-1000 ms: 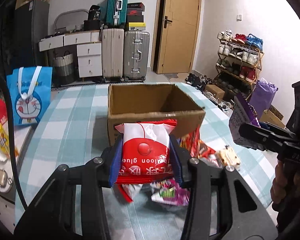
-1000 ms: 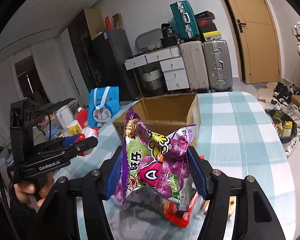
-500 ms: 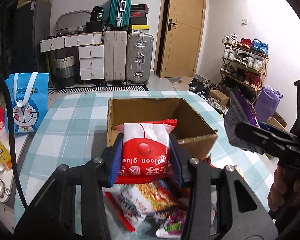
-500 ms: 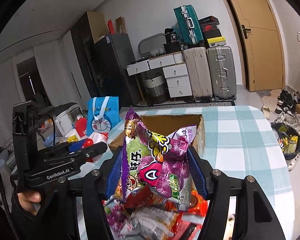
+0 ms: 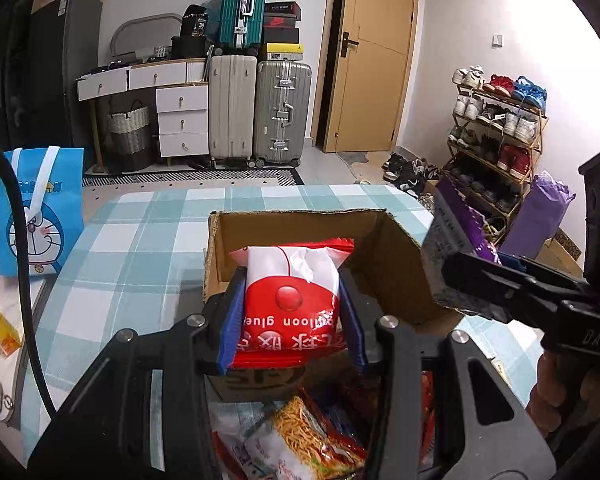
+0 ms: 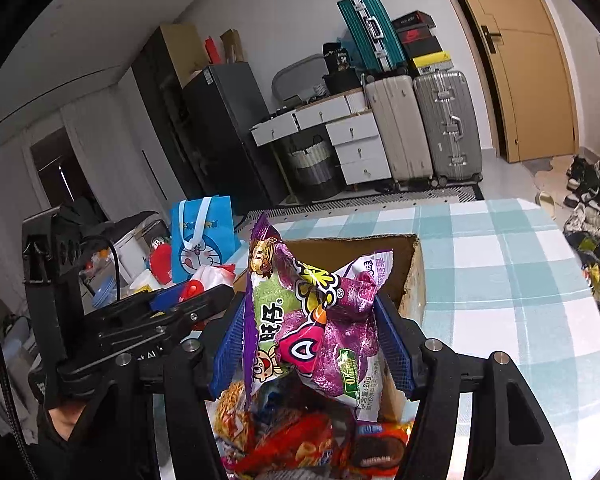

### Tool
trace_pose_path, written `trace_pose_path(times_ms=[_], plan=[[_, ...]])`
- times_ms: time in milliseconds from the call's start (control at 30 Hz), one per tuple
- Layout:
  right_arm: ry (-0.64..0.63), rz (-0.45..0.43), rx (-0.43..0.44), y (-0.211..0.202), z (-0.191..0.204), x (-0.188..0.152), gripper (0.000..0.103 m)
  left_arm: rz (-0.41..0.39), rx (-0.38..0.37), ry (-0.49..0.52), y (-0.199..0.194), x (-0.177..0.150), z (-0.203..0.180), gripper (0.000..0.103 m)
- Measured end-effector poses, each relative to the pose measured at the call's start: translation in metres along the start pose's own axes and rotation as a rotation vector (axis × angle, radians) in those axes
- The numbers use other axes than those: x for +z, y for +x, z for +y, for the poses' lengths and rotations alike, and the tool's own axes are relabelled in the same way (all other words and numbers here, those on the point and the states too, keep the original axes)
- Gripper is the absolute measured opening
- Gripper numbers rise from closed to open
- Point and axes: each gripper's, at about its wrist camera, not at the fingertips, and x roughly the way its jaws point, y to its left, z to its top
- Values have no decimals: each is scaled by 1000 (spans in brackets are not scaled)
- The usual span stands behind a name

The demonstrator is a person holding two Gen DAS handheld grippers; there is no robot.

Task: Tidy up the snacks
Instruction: 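Carry both bags over the SF box and open both tools to drop them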

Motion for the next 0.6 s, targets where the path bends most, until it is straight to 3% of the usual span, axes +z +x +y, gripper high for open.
trace_pose_path(times_ms=[600], plan=[[40,90,12,57,-22,9,63,48,34,21,66,1,6,40]])
